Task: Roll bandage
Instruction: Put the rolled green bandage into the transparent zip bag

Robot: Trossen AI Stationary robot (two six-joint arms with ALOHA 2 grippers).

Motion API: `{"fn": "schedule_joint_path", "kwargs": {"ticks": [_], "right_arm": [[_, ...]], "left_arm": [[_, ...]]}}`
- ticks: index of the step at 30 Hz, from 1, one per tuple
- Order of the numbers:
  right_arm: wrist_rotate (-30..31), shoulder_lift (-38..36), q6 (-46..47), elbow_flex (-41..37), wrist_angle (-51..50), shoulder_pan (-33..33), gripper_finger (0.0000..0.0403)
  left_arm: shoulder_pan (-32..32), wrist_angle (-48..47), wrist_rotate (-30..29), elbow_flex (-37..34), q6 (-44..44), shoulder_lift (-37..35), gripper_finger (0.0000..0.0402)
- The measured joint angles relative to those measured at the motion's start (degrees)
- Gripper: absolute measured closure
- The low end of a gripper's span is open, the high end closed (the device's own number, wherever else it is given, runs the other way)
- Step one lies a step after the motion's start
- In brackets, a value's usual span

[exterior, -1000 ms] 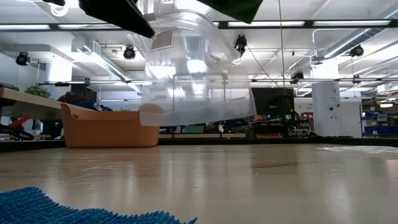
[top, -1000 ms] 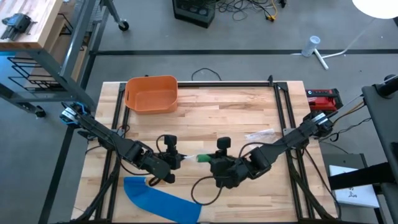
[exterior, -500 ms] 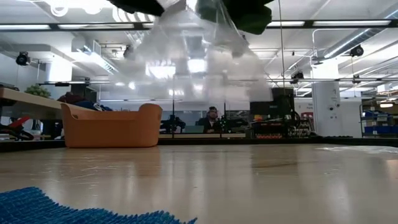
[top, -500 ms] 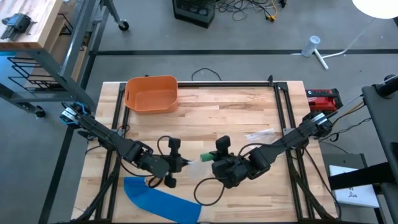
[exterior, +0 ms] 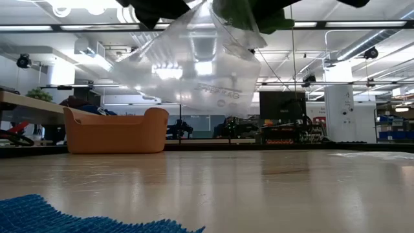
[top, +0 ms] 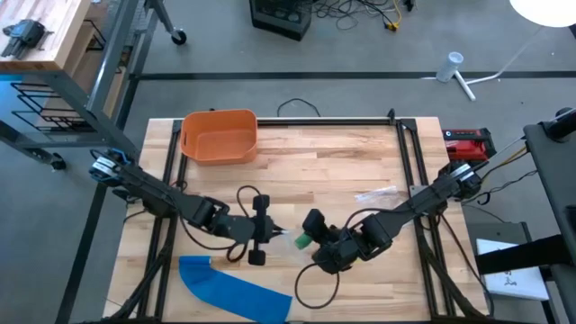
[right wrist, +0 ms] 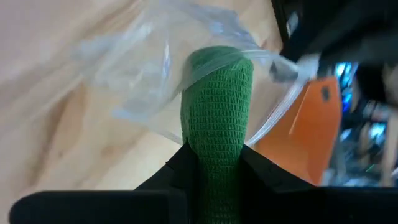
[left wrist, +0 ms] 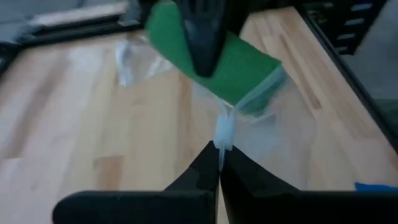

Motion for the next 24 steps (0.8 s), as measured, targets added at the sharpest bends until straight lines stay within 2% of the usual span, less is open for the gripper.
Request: {"fn": "schedule_joint_path", "kwargs": {"ticks": [3, 5, 9, 13, 18, 24], "right_arm": [[2.3, 1.0, -5.1, 0.0, 0.2, 0.1, 0.0328], [4.5, 2.5, -8.3, 0.0, 0.4, 0.2, 0.0324], [14.1, 6.0, -14.0, -0.1, 0.2, 1.1, 0.0325], [21.2, 8.2, -18.2, -0.1, 0.4, 2.4, 0.0332], [22.4, 8.4, -19.4, -0.1, 0.7, 3.4, 0.0317], [22.3, 8.3, -19.5, -0.1, 3.5, 3.7, 0.0257]], "left_arm": [[1.5, 1.8, 3.6, 0.0, 0.0, 1.7, 0.0402], [2.4, 2.8, 3.9, 0.0, -0.8, 2.1, 0.0402], [4.6, 4.3, 5.7, 0.0, -5.0, 2.3, 0.0402], [6.1, 4.3, 6.6, 0.0, -8.3, 2.3, 0.0402], [6.6, 4.3, 6.6, 0.0, -7.0, 2.6, 0.0402], [6.6, 4.6, 6.6, 0.0, -3.9, 2.6, 0.0402]]}}
